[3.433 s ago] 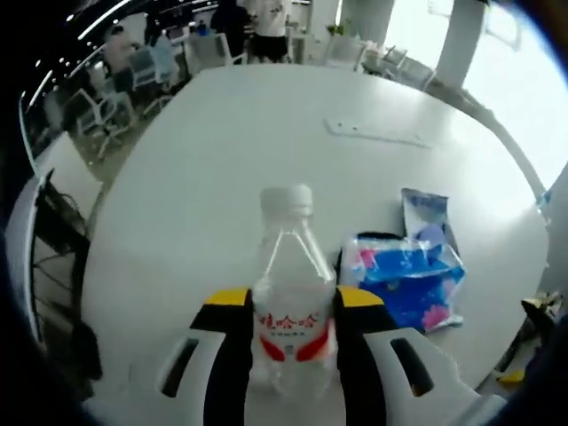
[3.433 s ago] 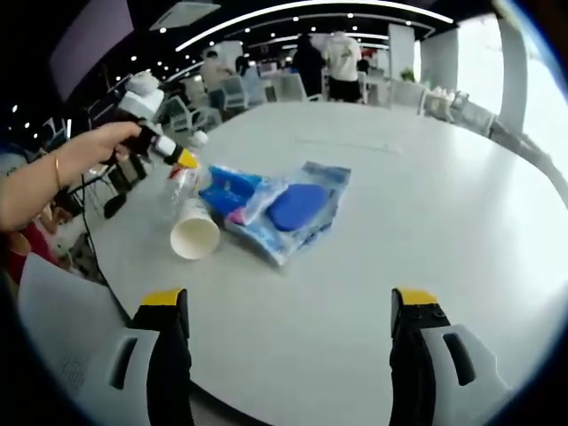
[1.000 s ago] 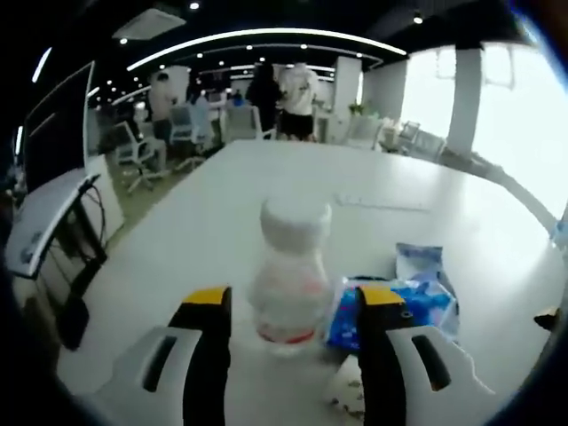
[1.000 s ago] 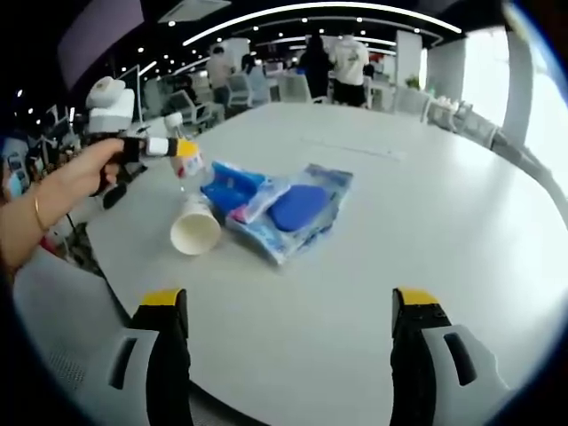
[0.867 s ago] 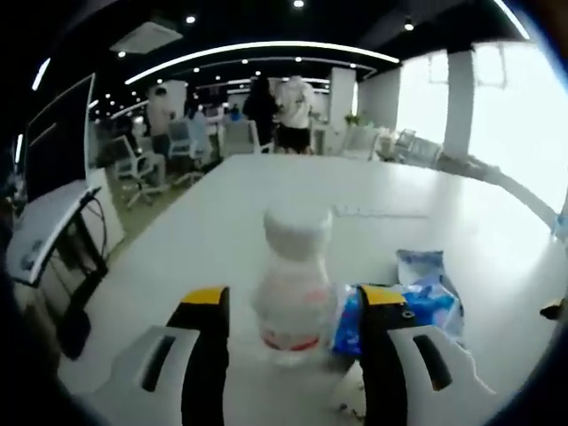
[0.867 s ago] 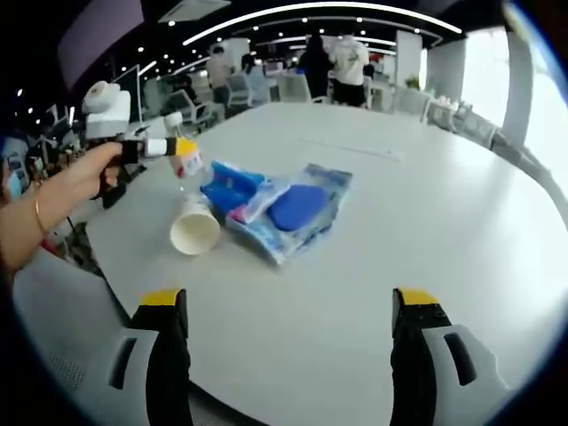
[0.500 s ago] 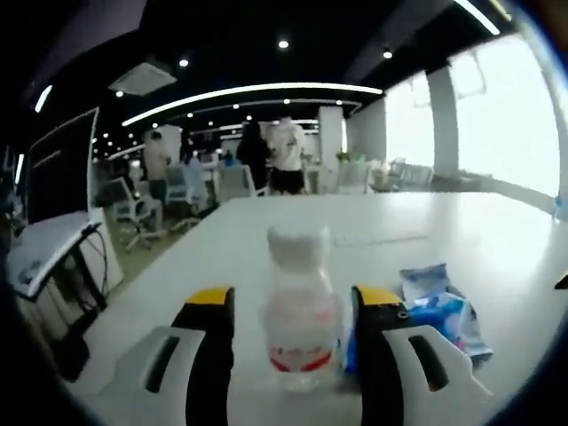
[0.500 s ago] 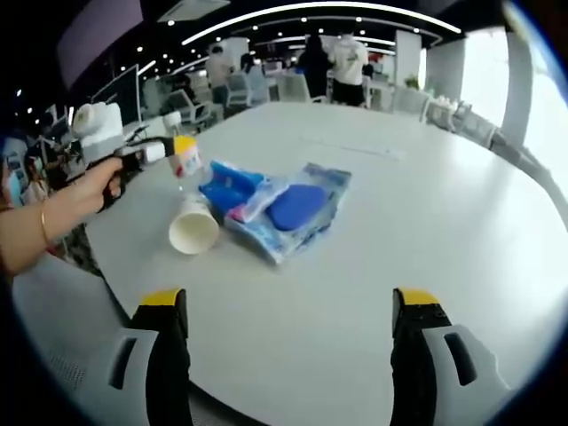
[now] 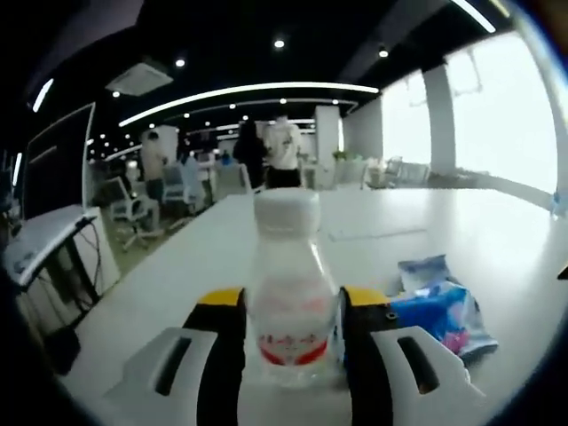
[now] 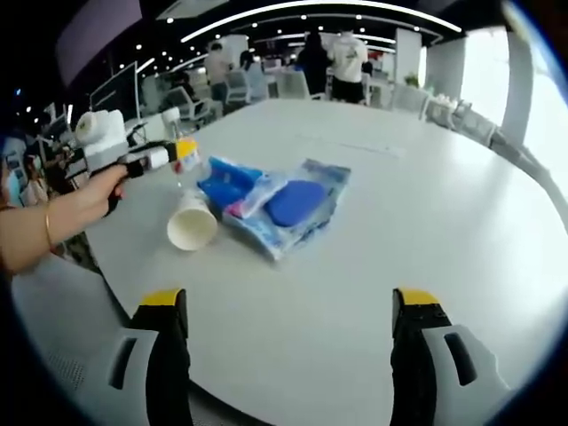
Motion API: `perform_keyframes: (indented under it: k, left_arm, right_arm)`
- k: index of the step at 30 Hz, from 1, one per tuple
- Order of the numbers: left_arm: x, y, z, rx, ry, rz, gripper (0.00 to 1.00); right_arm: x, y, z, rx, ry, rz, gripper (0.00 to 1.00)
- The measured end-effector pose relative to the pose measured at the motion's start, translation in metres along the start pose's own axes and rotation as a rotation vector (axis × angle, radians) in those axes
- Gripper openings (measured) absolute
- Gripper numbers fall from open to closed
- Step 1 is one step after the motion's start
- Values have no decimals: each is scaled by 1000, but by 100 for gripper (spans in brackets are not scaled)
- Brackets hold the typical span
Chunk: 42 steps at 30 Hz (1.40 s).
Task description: Arrange the tabletop items into an orderly group along one side of the table until the central work area is clear of visible clutter.
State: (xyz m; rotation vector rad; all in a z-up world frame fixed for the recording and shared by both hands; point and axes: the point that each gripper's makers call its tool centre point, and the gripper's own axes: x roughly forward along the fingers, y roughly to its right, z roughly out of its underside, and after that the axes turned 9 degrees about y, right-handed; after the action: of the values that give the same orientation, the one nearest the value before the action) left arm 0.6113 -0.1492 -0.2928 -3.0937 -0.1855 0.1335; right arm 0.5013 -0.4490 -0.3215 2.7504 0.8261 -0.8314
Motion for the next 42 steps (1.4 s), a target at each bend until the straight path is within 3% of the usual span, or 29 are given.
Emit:
perform_keyframes:
  k: [18, 25, 36, 39, 41, 42]
  left_arm:
    - [3, 1, -1, 6, -30, 12, 37]
    - [8, -5, -3, -29, -37, 10, 36]
    - [22, -16, -35, -62, 20, -4, 36]
    - [32, -19, -40, -56, 20, -1, 36]
    - [37, -18, -35, -73, -29, -2, 36]
    - [42, -19, -38, -78, -13, -1, 36]
  right_arm:
    - [2, -2, 3, -5, -17, -10, 94]
    - [2, 0, 3, -4, -17, -4, 94]
    - [3, 2, 8, 0, -33, -1, 94]
    - [3, 4, 9, 7, -37, 4, 94]
    - [4, 5, 11, 11, -42, 5, 94]
    - [4, 4, 12, 12, -46, 4, 94]
